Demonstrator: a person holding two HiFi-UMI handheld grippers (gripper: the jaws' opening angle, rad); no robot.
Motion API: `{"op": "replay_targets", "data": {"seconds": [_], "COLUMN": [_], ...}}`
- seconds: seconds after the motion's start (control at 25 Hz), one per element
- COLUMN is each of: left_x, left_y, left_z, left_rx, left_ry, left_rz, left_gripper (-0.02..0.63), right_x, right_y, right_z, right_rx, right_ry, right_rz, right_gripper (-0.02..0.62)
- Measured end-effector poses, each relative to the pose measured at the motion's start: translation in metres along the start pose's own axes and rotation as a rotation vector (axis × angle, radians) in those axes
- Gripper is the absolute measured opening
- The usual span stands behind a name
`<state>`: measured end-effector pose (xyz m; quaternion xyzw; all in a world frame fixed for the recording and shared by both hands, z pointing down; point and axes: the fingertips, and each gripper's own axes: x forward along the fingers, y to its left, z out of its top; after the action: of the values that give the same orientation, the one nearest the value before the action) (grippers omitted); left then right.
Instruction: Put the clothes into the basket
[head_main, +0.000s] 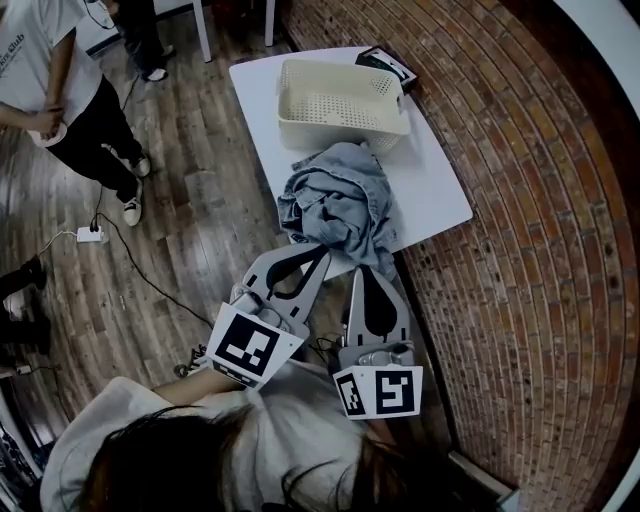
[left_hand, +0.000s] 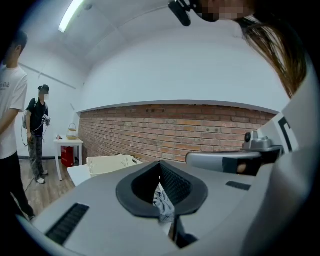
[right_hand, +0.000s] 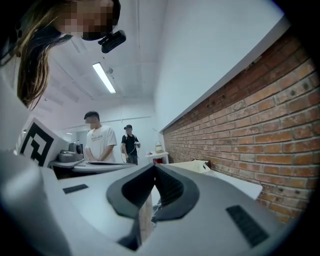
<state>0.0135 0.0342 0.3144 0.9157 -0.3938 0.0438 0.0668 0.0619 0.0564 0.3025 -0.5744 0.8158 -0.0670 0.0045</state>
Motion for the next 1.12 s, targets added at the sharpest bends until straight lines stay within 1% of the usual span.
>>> {"op": "replay_targets", "data": {"seconds": [0.28,0.44,0.76,1.04,1.12], "left_x": [0.027,0.034,0.04,0.051,0.056], "left_y": [0.031,0.043,0.051,0.057,0.059], "left_z": [0.0,-0.002,-0.004,-0.011,-0.012], "left_rx": [-0.003,-0.008,-0.031,-0.022,-0.023], "left_ry": [0.018,0.026,0.038,0.061,0.056], "left_rz": [-0.053,-0.067,-0.076,-0.079,-0.083], "left_gripper": [0.008,0.008,0.008,0.008,0.008], "right_x": [0.036,0.049,0.058,0.063,0.065], "right_y": [-0.01,-0.011,-0.015,-0.024,-0.03], "right_z": [-0.004,-0.007,-0.011,-0.014,-0.015], "right_rx": [0.01,0.014,0.016,0.012,0.01], "right_ry": [0.01,0.017,0.032,0.044,0.05], "right_rz": [-0.056,-0.07,-0.088,-0.102,-0.11], "right_gripper": [0.006,0.006,0.006,0.006,0.006]}}
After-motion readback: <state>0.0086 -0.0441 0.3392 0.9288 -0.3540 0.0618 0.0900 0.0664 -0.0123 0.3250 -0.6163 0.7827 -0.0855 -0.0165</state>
